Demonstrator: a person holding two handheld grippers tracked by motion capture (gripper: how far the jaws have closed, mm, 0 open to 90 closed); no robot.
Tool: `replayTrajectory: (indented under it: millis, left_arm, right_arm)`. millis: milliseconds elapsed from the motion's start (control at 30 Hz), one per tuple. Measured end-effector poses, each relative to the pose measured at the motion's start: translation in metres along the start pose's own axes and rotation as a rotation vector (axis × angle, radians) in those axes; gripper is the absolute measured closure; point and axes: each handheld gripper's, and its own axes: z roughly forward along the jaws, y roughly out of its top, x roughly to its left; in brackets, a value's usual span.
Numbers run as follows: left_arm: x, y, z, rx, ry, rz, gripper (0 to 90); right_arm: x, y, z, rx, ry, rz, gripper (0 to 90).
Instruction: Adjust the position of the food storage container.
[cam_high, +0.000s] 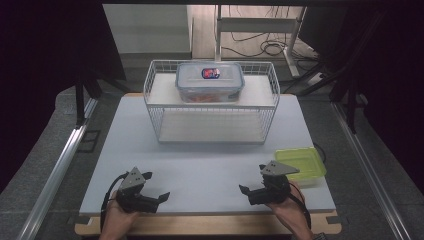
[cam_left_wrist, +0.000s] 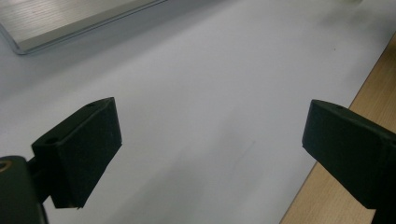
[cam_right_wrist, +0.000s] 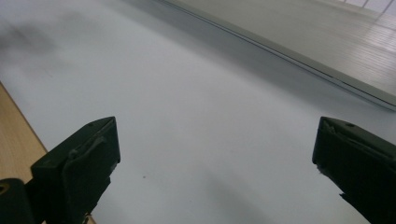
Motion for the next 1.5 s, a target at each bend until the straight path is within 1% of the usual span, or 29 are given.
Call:
replayTrajectory:
  millis: [133,167,233,267,300,367,433,467,500,533,567,600,633,667,700,733,800,833,900,933,967,1000,1033,1067,1100,1167,1233,1300,1500]
  left_arm:
    - [0.001,-0.001,0.001,0.003,-0.004,-0.001,4.7]
    - [0.000,-0.001,0.001,0.003,-0.003,0.000,4.7]
    - [0.000,0.000,0.001,0.003,-0.002,0.003,4.7]
    - [0.000,0.000,0.001,0.003,-0.002,0.003,4.7]
    - [0.000,-0.001,0.001,0.003,-0.002,0.004,4.7]
    - [0.000,-0.001,0.002,0.005,-0.004,0.002,4.7]
    - [0.001,-0.001,0.002,0.007,-0.007,0.000,4.8]
    - [0.001,-0.001,0.002,0.007,-0.007,0.000,4.8]
    - [0.001,-0.001,0.002,0.010,-0.005,-0.001,4.8]
    - [0.001,-0.001,0.002,0.010,-0.005,-0.001,4.9]
    - [0.001,-0.001,0.002,0.011,-0.006,0.000,4.9]
    - [0.001,0.000,0.002,0.010,-0.006,0.001,4.9]
    - [0.001,0.000,0.002,0.010,-0.006,0.001,4.9]
    - [0.001,0.000,0.002,0.010,-0.006,0.001,4.9]
    - [0.001,0.000,0.002,0.011,-0.006,0.001,4.9]
    - [0.001,0.000,0.002,0.011,-0.005,0.001,4.9]
    - [0.001,0.000,0.003,0.012,-0.002,0.001,5.0]
    - [0.001,0.000,0.003,0.011,-0.002,0.000,5.0]
    - [0.001,0.001,0.003,0.010,-0.001,-0.001,5.0]
    - [0.001,0.001,0.003,0.010,-0.001,0.000,5.0]
    - [0.001,0.001,0.003,0.011,0.000,-0.001,5.0]
    - [0.002,0.001,0.003,0.012,0.000,-0.002,5.0]
    - [0.002,0.000,0.004,0.012,0.000,-0.002,5.0]
    - [0.002,0.000,0.004,0.014,0.000,-0.002,5.1]
    - [0.002,0.000,0.004,0.014,0.000,-0.002,5.1]
    - [0.002,0.001,0.004,0.014,0.002,-0.002,5.1]
    - [0.002,0.001,0.004,0.013,0.000,-0.003,5.2]
    - [0.002,0.001,0.005,0.015,0.002,0.000,5.2]
    - [0.002,0.001,0.005,0.018,-0.002,0.001,5.2]
  right_arm:
    - [-0.008,0.003,-0.005,0.008,-0.035,0.022,0.3]
    - [-0.013,0.004,-0.010,0.008,-0.058,0.037,4.4]
    - [-0.019,0.004,-0.015,0.001,-0.092,0.047,10.6]
    - [-0.019,0.004,-0.015,0.001,-0.092,0.047,10.6]
    - [-0.028,0.004,-0.020,0.008,-0.141,0.060,19.8]
    - [-0.039,0.001,-0.025,0.021,-0.174,0.078,29.7]
    - [-0.050,-0.001,-0.030,0.052,-0.192,0.096,40.7]
    - [-0.050,-0.001,-0.030,0.052,-0.192,0.096,40.7]
    - [-0.062,-0.005,-0.035,0.061,-0.202,0.117,50.6]
    - [-0.066,-0.006,-0.037,0.063,-0.207,0.120,54.8]
    - [-0.066,-0.006,-0.037,0.063,-0.207,0.120,54.8]
    - [-0.076,-0.009,-0.044,0.058,-0.240,0.124,64.5]
    - [-0.076,-0.009,-0.044,0.058,-0.240,0.124,64.5]
    - [-0.080,-0.010,-0.047,0.054,-0.252,0.128,67.9]
    - [-0.088,-0.012,-0.053,0.053,-0.282,0.133,77.3]
    - [-0.088,-0.012,-0.053,0.053,-0.282,0.133,77.3]
    - [-0.096,-0.015,-0.058,0.054,-0.331,0.135,87.0]
    - [-0.105,-0.019,-0.064,0.053,-0.377,0.159,89.5]
    - [-0.115,-0.023,-0.071,0.046,-0.415,0.193,89.6]
    - [-0.115,-0.023,-0.071,0.046,-0.415,0.193,89.6]
    - [-0.124,-0.028,-0.077,0.045,-0.448,0.221,89.6]
    - [-0.128,-0.031,-0.080,0.046,-0.465,0.229,89.6]
    - [-0.128,-0.031,-0.080,0.046,-0.465,0.229,89.6]
    - [-0.135,-0.036,-0.085,0.041,-0.497,0.251,89.5]
    - [-0.135,-0.036,-0.085,0.041,-0.497,0.251,89.5]
    - [-0.145,-0.042,-0.090,0.037,-0.529,0.277,89.5]
    - [-0.147,-0.044,-0.090,0.038,-0.539,0.280,89.5]
    - [-0.155,-0.049,-0.089,0.063,-0.564,0.287,89.5]
    - [-0.168,-0.060,-0.084,0.098,-0.582,0.301,89.5]
